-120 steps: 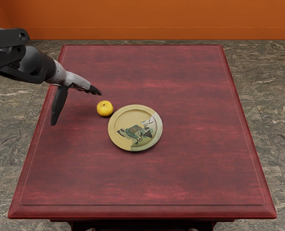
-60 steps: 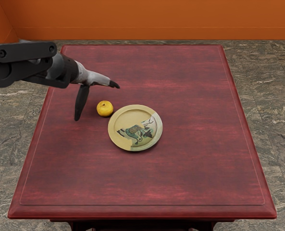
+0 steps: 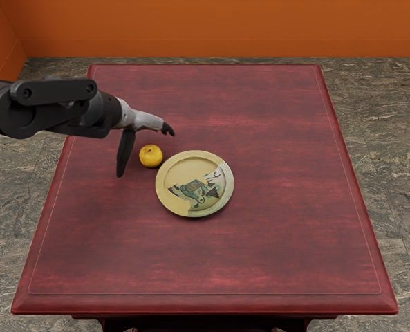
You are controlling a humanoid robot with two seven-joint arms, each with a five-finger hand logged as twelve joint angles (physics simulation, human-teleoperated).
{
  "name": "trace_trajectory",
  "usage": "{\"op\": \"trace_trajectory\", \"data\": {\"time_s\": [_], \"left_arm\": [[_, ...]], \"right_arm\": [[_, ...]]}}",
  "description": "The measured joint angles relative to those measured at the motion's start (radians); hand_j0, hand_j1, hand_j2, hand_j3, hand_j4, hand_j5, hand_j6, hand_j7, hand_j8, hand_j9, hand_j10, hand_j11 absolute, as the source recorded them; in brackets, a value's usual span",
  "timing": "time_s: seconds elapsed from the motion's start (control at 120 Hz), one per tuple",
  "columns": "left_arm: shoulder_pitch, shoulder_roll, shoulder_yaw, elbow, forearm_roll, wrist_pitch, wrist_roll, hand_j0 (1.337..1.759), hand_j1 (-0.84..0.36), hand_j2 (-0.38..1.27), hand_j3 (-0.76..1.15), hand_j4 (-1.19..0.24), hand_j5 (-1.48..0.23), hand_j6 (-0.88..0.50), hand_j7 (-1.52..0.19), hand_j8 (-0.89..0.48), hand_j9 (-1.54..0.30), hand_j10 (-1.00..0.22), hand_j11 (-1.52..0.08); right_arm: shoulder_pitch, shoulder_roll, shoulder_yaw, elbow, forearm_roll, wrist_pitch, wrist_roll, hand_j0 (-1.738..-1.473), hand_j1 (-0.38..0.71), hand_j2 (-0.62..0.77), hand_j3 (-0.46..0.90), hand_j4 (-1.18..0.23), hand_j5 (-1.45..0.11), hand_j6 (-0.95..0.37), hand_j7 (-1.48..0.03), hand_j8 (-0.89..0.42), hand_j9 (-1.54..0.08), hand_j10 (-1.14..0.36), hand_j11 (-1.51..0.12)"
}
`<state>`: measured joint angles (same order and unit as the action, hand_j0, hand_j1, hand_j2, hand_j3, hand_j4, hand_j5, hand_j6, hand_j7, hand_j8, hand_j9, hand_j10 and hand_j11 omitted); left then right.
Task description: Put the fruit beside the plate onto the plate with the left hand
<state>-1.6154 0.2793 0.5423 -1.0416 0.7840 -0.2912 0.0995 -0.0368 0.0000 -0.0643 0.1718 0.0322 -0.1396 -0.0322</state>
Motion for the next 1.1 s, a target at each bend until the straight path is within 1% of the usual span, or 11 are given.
{"op": "trace_trajectory", "data": {"time_s": [0.458, 0.7, 0.808, 1.1], "left_arm": [[0.012, -0.033, 0.004, -0.003, 0.001, 0.071, -0.003, 1.658, 0.18, 0.03, 0.0, -0.14, -0.18, -0.14, -0.18, -0.14, -0.18, -0.14, -0.18], [0.017, -0.035, 0.004, -0.001, 0.005, 0.085, -0.003, 1.658, 0.12, 0.04, 0.0, -0.19, -0.25, -0.19, -0.25, -0.19, -0.25, -0.19, -0.25], [0.031, -0.035, 0.004, 0.001, 0.01, 0.094, -0.003, 1.658, 0.1, 0.04, 0.0, -0.21, -0.27, -0.21, -0.27, -0.21, -0.27, -0.21, -0.27], [0.043, -0.035, 0.004, 0.016, 0.012, 0.116, -0.004, 1.658, 0.07, 0.05, 0.0, -0.24, -0.31, -0.24, -0.3, -0.24, -0.3, -0.24, -0.3]], "right_arm": [[0.0, 0.0, 0.0, 0.0, 0.0, 0.0, 0.0, -1.658, -0.31, -0.01, 0.0, -0.03, -0.04, -0.03, -0.04, -0.03, -0.04, -0.03, -0.04], [0.0, 0.0, 0.0, 0.0, 0.0, 0.0, 0.0, -1.658, -0.31, -0.01, 0.0, -0.03, -0.04, -0.03, -0.04, -0.03, -0.04, -0.03, -0.04], [0.0, 0.0, 0.0, 0.0, 0.0, 0.0, 0.0, -1.658, -0.31, -0.01, 0.0, -0.03, -0.04, -0.03, -0.04, -0.03, -0.04, -0.03, -0.04], [0.0, 0.0, 0.0, 0.0, 0.0, 0.0, 0.0, -1.658, -0.31, -0.01, 0.0, -0.03, -0.04, -0.03, -0.04, -0.03, -0.04, -0.03, -0.04]]}}
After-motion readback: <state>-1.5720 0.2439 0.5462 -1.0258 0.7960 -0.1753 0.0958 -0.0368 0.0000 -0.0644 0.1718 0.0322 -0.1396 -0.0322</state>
